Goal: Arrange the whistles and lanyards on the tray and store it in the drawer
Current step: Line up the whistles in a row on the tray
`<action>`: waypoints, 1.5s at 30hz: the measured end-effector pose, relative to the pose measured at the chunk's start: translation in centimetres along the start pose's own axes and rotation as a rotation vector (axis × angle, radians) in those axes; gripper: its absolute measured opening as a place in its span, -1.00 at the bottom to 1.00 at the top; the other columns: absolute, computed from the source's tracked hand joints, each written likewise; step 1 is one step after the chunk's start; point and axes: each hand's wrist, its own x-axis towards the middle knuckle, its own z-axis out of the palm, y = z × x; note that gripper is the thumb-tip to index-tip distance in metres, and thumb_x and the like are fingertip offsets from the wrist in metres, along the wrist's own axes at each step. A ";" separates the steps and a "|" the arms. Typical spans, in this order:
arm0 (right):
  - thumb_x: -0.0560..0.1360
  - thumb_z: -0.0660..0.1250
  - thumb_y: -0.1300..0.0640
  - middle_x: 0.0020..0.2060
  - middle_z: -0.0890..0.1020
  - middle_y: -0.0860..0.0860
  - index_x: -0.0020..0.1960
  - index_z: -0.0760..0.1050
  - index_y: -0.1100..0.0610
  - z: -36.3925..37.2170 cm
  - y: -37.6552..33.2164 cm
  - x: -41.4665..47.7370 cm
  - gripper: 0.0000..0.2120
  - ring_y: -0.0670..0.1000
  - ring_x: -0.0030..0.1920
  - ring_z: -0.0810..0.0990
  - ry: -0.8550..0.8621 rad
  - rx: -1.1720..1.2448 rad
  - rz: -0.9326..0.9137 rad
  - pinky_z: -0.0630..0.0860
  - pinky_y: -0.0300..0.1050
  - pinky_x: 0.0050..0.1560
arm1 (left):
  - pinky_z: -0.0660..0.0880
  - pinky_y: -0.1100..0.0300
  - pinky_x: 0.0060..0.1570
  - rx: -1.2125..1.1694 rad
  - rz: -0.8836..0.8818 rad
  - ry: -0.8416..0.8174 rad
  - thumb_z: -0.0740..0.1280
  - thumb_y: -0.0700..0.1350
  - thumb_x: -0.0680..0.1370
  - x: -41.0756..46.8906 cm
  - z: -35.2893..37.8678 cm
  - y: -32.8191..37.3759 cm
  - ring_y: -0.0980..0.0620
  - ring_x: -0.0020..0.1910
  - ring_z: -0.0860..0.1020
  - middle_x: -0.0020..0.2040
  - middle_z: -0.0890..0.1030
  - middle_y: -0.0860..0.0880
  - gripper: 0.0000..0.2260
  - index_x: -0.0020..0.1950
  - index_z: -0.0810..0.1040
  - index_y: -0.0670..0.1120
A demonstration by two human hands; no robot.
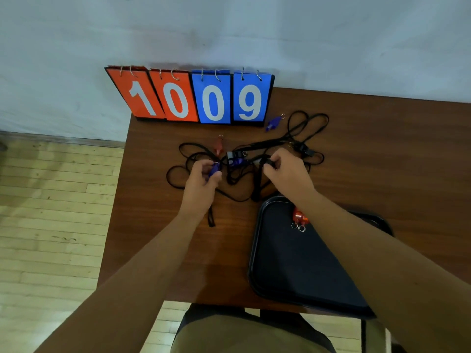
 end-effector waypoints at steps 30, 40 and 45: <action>0.60 0.33 0.12 -0.13 0.58 -0.18 0.11 0.48 -0.01 -5.9 11.7 -14.8 -0.89 -0.14 -0.20 0.56 0.160 0.306 0.327 0.38 -0.27 -0.31 | 0.57 0.19 -0.11 0.028 -0.116 -0.357 0.36 -0.09 0.61 -8.2 9.3 3.4 0.05 -0.10 0.66 -0.01 0.67 -0.07 -0.84 0.17 0.48 -0.06; 0.55 0.37 0.11 0.04 0.54 0.02 0.11 0.55 0.08 -2.4 15.4 -15.0 -0.85 -0.01 -0.02 0.57 0.235 0.240 0.400 0.57 -0.03 0.07 | 0.53 0.15 -0.14 0.259 -0.057 -0.257 0.45 -0.04 0.53 -8.0 11.5 0.8 0.06 -0.13 0.65 -0.15 0.67 0.03 -0.81 -0.08 0.45 -0.03; 0.56 0.36 0.11 0.03 0.54 0.03 0.11 0.53 0.12 -1.5 16.2 -13.9 -0.85 0.03 0.01 0.58 0.228 0.219 0.396 0.58 0.00 0.06 | 0.62 0.12 -0.13 0.322 0.008 -0.245 0.49 0.00 0.51 -7.7 13.2 0.7 0.09 -0.22 0.65 -0.13 0.62 0.01 -0.75 0.01 0.44 0.01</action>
